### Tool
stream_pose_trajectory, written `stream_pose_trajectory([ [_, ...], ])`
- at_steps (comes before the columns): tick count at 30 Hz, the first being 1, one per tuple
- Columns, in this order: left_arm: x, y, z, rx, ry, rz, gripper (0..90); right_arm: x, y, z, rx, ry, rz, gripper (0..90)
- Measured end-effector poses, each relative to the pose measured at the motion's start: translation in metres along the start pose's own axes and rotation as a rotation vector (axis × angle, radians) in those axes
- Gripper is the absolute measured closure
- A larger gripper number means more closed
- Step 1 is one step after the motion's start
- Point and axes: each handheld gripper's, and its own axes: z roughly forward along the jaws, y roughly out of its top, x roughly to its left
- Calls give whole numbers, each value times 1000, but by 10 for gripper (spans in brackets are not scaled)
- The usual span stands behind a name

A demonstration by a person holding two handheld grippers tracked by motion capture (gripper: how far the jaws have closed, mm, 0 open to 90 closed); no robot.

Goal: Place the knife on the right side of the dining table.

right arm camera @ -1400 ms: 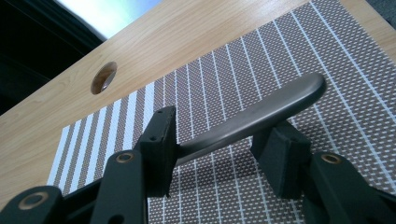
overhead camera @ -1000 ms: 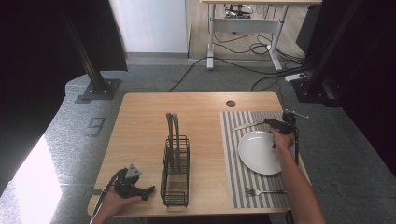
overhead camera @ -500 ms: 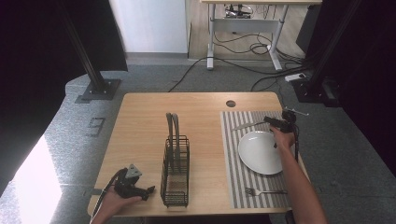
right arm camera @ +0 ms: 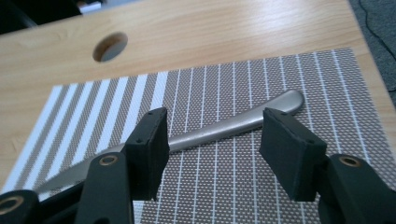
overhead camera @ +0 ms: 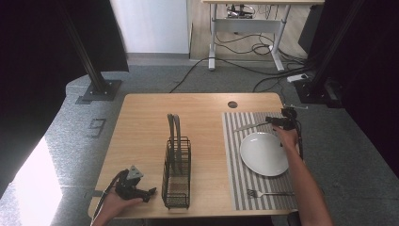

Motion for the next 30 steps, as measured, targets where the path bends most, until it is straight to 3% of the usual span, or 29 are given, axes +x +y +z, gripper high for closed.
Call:
stream_pose_trajectory([
  [4,0,0,0,-1,0,0,29,2,6,2,-15,7,-15,422],
  [6,0,0,0,-1,0,0,27,2,12,8,18,-1,-24,413],
  [9,0,1,0,2,-2,1,26,5,15,9,-13,-12,-46,428],
  [11,0,0,1,0,-2,1,26,8,21,17,17,-11,-61,418],
  [14,0,1,1,-1,-2,2,25,10,23,23,3,-5,-69,417],
  [16,0,1,1,-2,-2,2,24,11,24,27,35,-13,-69,411],
  [19,0,0,1,-3,-2,1,25,13,27,32,43,-32,-103,420],
  [21,0,0,1,-3,-2,1,25,14,28,36,31,-36,-121,429],
  [25,0,0,1,-4,-1,0,24,9,20,48,88,-49,-117,424],
  [30,0,0,1,-5,0,-2,24,10,16,54,111,-60,-132,423],
])
